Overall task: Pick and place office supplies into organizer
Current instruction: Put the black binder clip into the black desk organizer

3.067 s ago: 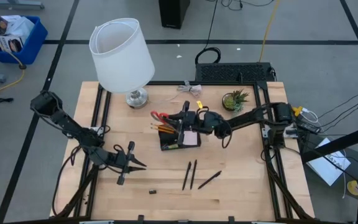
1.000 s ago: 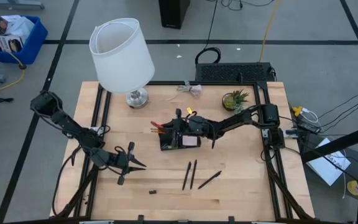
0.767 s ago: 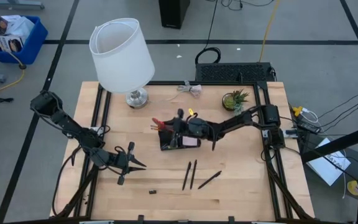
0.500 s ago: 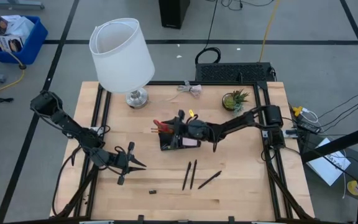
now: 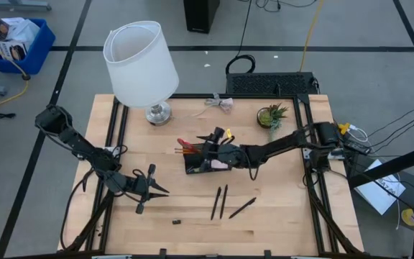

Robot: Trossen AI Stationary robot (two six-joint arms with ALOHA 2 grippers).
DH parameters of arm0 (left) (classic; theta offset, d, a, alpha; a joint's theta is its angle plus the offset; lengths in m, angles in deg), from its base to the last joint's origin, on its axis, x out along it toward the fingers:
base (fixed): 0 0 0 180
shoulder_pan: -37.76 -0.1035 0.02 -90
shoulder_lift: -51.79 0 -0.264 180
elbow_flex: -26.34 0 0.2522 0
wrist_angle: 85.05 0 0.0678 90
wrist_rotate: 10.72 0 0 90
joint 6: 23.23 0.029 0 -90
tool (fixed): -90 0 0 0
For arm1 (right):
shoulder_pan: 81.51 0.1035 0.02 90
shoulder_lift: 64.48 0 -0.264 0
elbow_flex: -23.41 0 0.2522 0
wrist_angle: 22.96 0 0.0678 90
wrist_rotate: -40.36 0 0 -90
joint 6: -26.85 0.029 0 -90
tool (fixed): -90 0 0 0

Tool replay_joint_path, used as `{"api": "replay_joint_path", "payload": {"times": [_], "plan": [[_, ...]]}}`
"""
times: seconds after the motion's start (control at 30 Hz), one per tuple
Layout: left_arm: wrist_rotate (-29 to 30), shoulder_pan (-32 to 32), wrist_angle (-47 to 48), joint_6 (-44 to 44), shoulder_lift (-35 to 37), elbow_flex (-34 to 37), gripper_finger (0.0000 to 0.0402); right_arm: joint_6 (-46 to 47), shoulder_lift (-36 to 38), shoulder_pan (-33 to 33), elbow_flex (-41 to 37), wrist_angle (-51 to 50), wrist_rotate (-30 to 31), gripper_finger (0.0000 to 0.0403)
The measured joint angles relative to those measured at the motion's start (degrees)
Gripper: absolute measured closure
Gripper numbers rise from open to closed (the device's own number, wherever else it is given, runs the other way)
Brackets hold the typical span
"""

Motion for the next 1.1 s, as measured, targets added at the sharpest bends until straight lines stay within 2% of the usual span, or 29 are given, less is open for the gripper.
{"api": "replay_joint_path", "payload": {"times": [0.13,0.33,0.43,0.57,0.67,0.83,0.97,1.1], "plan": [[0.02,0.00,0.78,0.09,0.00,0.00,0.0346,1.42,3.96,3.21,0.00,-9.57,3.17,0.0175],[0.00,0.00,0.40,-0.82,0.00,-0.02,0.0346,7.22,7.87,8.15,0.02,-19.32,3.09,0.0178],[-0.07,0.00,-2.23,-6.36,0.01,-0.09,0.0346,10.82,8.41,10.23,0.02,-22.51,3.20,0.0180],[-2.70,0.62,1.73,-14.70,-0.04,-0.22,0.0335,14.13,8.41,12.39,0.02,-24.44,3.20,0.0182],[-3.00,2.21,2.41,-21.44,-0.52,-0.23,0.0310,16.80,8.41,13.33,0.02,-26.73,3.20,0.0182],[0.60,5.88,2.41,-29.08,-3.98,-1.21,0.0235,20.76,8.39,13.84,-0.44,-29.67,3.29,0.0182],[1.47,7.72,2.48,-29.48,-9.56,-5.00,0.0181,23.19,8.35,13.83,-3.56,-29.85,4.23,0.0182],[1.47,8.51,5.87,-26.53,-15.57,-10.94,0.0156,25.68,8.35,13.66,-6.96,-29.39,8.97,0.0182]]}}
